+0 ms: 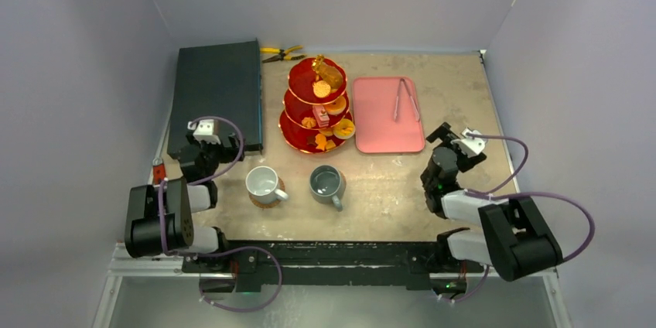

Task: Serve the afternoon tea
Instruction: Reset both arms

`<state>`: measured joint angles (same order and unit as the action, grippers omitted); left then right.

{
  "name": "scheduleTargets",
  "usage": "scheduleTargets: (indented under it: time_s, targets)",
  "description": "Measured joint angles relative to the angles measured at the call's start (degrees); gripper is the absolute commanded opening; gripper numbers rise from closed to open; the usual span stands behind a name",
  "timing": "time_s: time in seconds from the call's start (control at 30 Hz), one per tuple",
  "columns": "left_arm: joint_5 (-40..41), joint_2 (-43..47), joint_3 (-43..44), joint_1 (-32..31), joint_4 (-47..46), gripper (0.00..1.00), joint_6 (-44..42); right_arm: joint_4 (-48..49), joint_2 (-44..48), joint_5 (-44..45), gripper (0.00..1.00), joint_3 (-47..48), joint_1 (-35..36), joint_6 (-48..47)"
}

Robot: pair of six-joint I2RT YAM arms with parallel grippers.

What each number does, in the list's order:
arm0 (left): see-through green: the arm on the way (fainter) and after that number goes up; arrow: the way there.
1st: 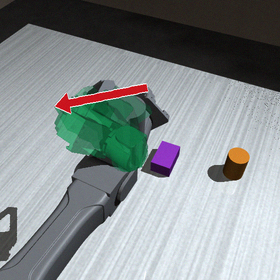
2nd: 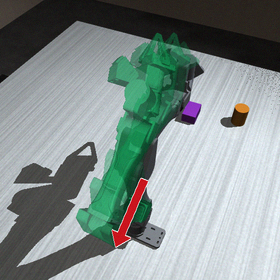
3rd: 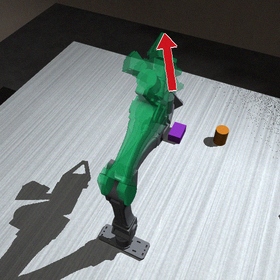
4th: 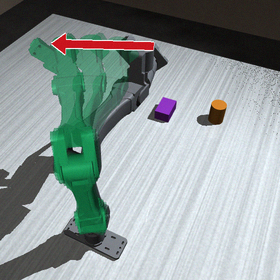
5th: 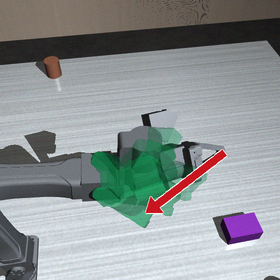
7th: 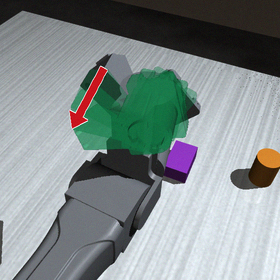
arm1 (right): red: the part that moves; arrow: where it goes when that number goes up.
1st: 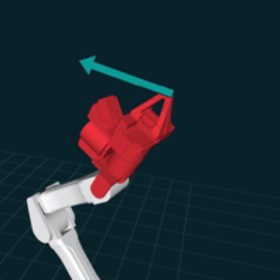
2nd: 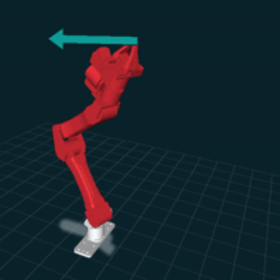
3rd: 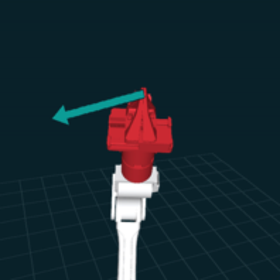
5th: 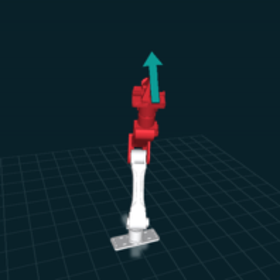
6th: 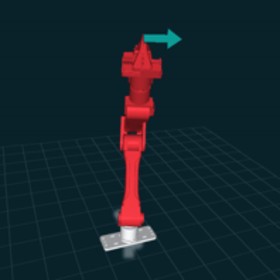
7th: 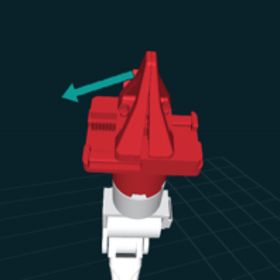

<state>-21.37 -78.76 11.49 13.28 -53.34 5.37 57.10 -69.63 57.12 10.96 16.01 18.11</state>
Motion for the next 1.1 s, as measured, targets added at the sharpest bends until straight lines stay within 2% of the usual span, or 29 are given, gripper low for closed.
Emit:
scheduleTargets:
  time_s: [0.33, 0.6, 0.77, 0.83, 1.1]
  targets:
    - [4.7, -10.8, -0.3, -1.3, -17.3, 0.99, 2.5, 10.6, -11.6, -10.4, 0.99, 4.9, -2.9, -7.2]
    - [8.3, -16.9, -2.4, -8.8, -27.5, 0.99, -0.9, 20.3, -18.0, -19.4, 0.99, 5.1, -5.9, -12.7]
    - [10.5, -16.9, -1.8, -11.2, -26.4, 0.99, -3.3, 28.4, -19.6, -25.3, 0.99, -0.4, -5.8, -16.7]
    - [11.2, -16.9, 0.2, -11.3, -23.9, 0.99, -3.6, 28.2, -21.7, -26.5, 0.99, -1.5, -5.6, -17.8]
    - [12.7, -16.9, 3.0, -11.4, -20.5, 0.99, -3.7, 27.7, -21.0, -32.3, 0.99, 3.4, -10.3, -15.7]
